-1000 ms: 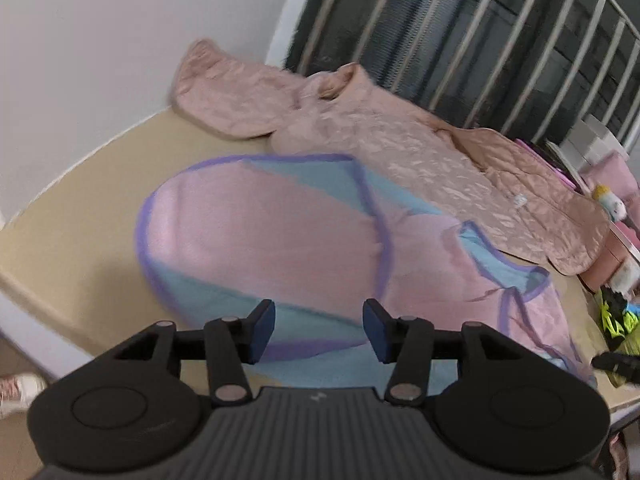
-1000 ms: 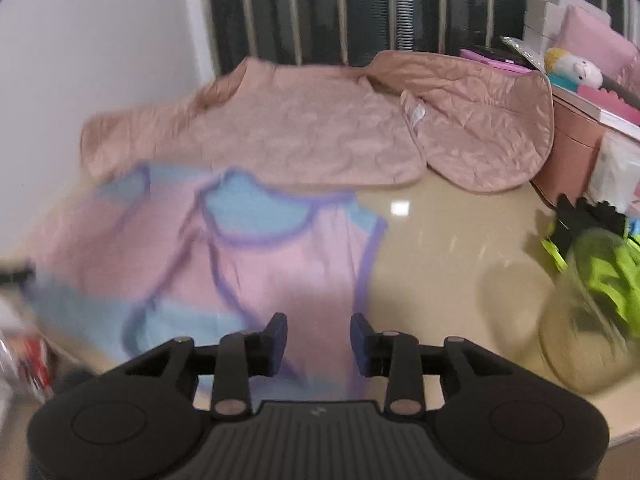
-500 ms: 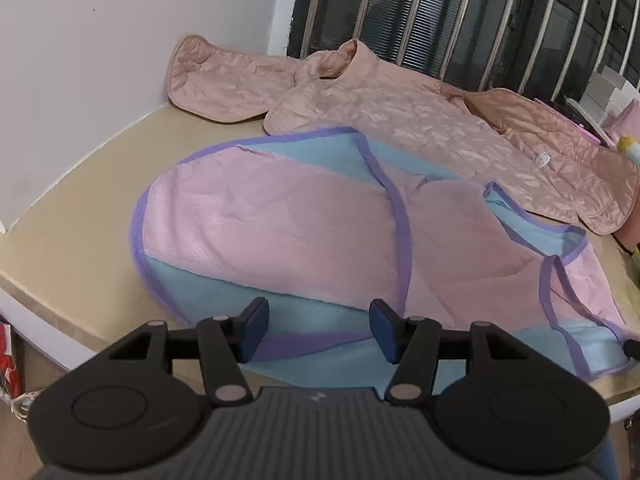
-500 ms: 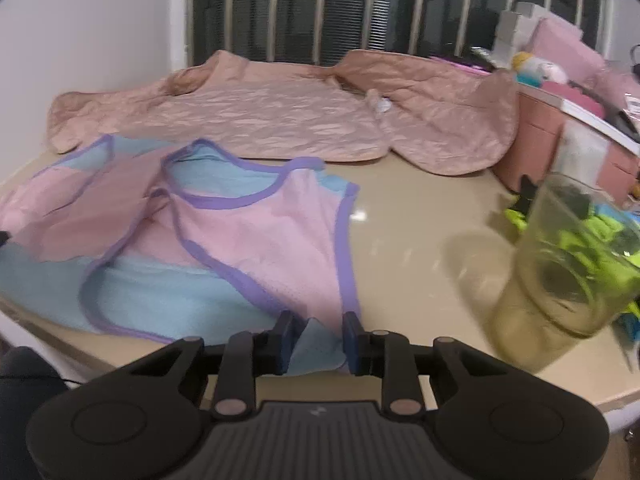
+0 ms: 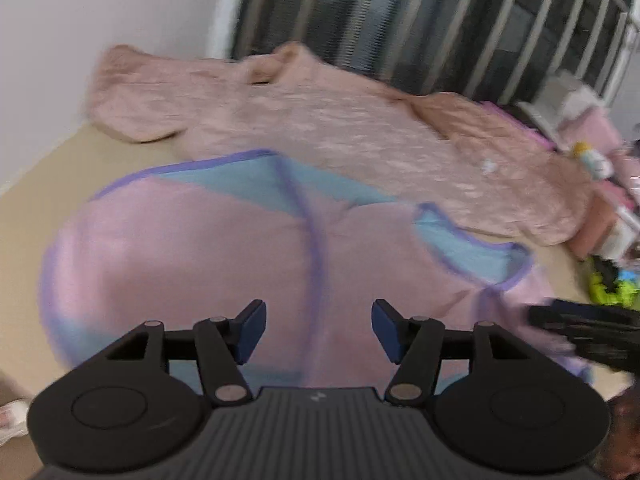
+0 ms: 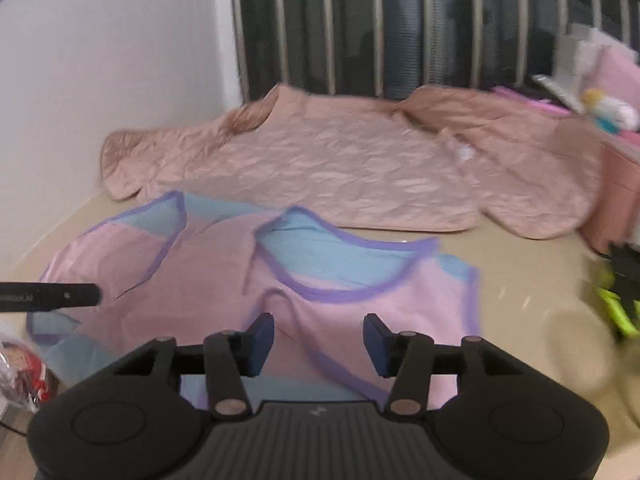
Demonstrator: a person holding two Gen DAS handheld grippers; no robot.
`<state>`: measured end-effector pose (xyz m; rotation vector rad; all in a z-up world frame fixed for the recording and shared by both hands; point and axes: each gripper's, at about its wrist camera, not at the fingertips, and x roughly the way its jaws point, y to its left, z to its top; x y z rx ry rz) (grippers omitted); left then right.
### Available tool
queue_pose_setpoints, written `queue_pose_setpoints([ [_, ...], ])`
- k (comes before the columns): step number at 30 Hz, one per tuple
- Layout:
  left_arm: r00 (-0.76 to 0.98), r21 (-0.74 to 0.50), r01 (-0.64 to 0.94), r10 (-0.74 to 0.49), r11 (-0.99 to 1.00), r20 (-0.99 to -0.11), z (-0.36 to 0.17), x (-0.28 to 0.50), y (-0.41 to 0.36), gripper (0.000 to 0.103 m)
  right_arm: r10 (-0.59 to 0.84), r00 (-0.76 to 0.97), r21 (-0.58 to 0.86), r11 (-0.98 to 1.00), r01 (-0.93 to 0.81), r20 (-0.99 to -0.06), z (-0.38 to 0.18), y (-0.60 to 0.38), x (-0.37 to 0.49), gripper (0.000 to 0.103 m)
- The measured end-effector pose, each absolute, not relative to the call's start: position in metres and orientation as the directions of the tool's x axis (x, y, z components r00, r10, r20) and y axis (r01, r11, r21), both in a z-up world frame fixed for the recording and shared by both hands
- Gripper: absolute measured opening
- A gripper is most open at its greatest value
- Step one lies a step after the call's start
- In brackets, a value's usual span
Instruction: Fold clothes
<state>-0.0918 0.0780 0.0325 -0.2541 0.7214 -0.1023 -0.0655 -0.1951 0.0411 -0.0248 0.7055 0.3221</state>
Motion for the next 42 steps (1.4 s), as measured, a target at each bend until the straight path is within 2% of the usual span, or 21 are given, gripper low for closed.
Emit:
queue_pose_setpoints([
  [4,0.736,-0.21,-0.027,-0.123,0.977,-0.666,0.022,-0.074,0.063,0.06,0.288,0.682,0.134,0.953,-0.27,-0.672,0.028,-0.181,-0.031,0.046],
  [5,0.734,-0.212,-0.033,-0.12,0.977,-0.668,0.018,-0.073,0.063,0.06,0.278,0.67,0.141,0.957,-0.252,-0.688,0.023,-0.181,-0.027,0.03],
  [6,0.732,-0.218,-0.038,-0.121,0.975,-0.671,0.015,-0.072,0.063,0.06,0.27,0.658,0.151,0.961,-0.233,-0.703,0.019,-0.182,-0.025,0.001],
  [7,0.729,-0.236,-0.041,-0.132,0.971,-0.671,0.012,-0.073,0.065,0.06,0.272,0.655,0.159,0.961,-0.228,-0.705,0.019,-0.185,-0.028,0.004],
  [11,0.747,-0.261,-0.038,-0.146,0.964,-0.649,0.009,-0.078,0.074,0.063,0.204,0.686,0.063,0.972,-0.226,-0.699,0.019,-0.191,-0.052,0.003],
  [14,0.744,-0.273,-0.052,-0.145,0.961,-0.653,0.012,-0.077,0.078,0.065,0.165,0.703,0.012,0.976,-0.218,-0.691,0.02,-0.194,-0.066,0.007],
  [16,0.754,-0.276,-0.073,-0.128,0.958,-0.645,0.017,-0.08,0.084,0.065,0.184,0.715,0.023,0.973,-0.228,-0.675,0.029,-0.194,-0.068,0.023],
  [17,0.77,-0.277,-0.092,-0.108,0.957,-0.629,0.021,-0.084,0.092,0.065,0.193,0.721,0.028,0.972,-0.235,-0.665,0.034,-0.194,-0.069,0.042],
  [18,0.784,-0.276,-0.116,-0.083,0.954,-0.615,0.025,-0.089,0.101,0.066,0.203,0.728,0.028,0.969,-0.245,-0.655,0.039,-0.192,-0.069,0.056],
  [19,0.795,-0.27,-0.159,-0.039,0.95,-0.606,0.028,-0.095,0.113,0.067,0.213,0.734,0.027,0.966,-0.256,-0.645,0.043,-0.19,-0.069,0.059],
  [22,0.805,-0.225,-0.322,0.141,0.92,-0.576,0.036,-0.113,0.148,0.071,0.243,0.752,0.023,0.957,-0.29,-0.613,0.055,-0.183,-0.068,0.06],
  [24,0.786,-0.164,-0.436,0.285,0.885,-0.549,0.039,-0.123,0.167,0.079,0.249,0.743,0.029,0.955,-0.296,-0.621,0.053,-0.178,-0.061,0.06],
  [26,0.759,-0.113,-0.481,0.348,0.869,-0.551,0.038,-0.124,0.18,0.081,0.248,0.732,0.038,0.956,-0.29,-0.634,0.05,-0.173,-0.057,0.059],
  [30,0.741,-0.141,-0.496,0.333,0.857,-0.583,0.028,-0.118,0.192,0.085,0.254,0.716,0.054,0.955,-0.29,-0.65,0.046,-0.169,-0.056,0.059],
  [35,0.726,-0.157,-0.509,0.325,0.846,-0.606,0.012,-0.108,0.191,0.085,0.261,0.7,0.048,0.95,-0.308,-0.665,0.043,-0.165,-0.064,0.059],
  [37,0.722,-0.148,-0.504,0.321,0.851,-0.613,0.007,-0.108,0.192,0.067,0.261,0.698,0.02,0.943,-0.333,-0.667,0.043,-0.165,-0.073,0.058],
  [38,0.721,-0.142,-0.506,0.327,0.851,-0.611,0.007,-0.111,0.193,0.044,0.253,0.702,-0.006,0.939,-0.344,-0.666,0.044,-0.166,-0.078,0.057],
  [39,0.721,-0.137,-0.509,0.333,0.85,-0.608,0.006,-0.114,0.193,0.036,0.245,0.706,-0.032,0.934,-0.355,-0.665,0.045,-0.167,-0.083,0.057],
  [40,0.721,-0.136,-0.51,0.336,0.85,-0.606,0.007,-0.117,0.194,0.037,0.225,0.718,-0.062,0.935,-0.35,-0.658,0.046,-0.174,-0.09,0.057],
  [42,0.733,-0.173,-0.501,0.31,0.848,-0.606,0.009,-0.126,0.195,0.05,0.175,0.75,-0.124,0.938,-0.325,-0.638,0.05,-0.193,-0.104,0.057],
])
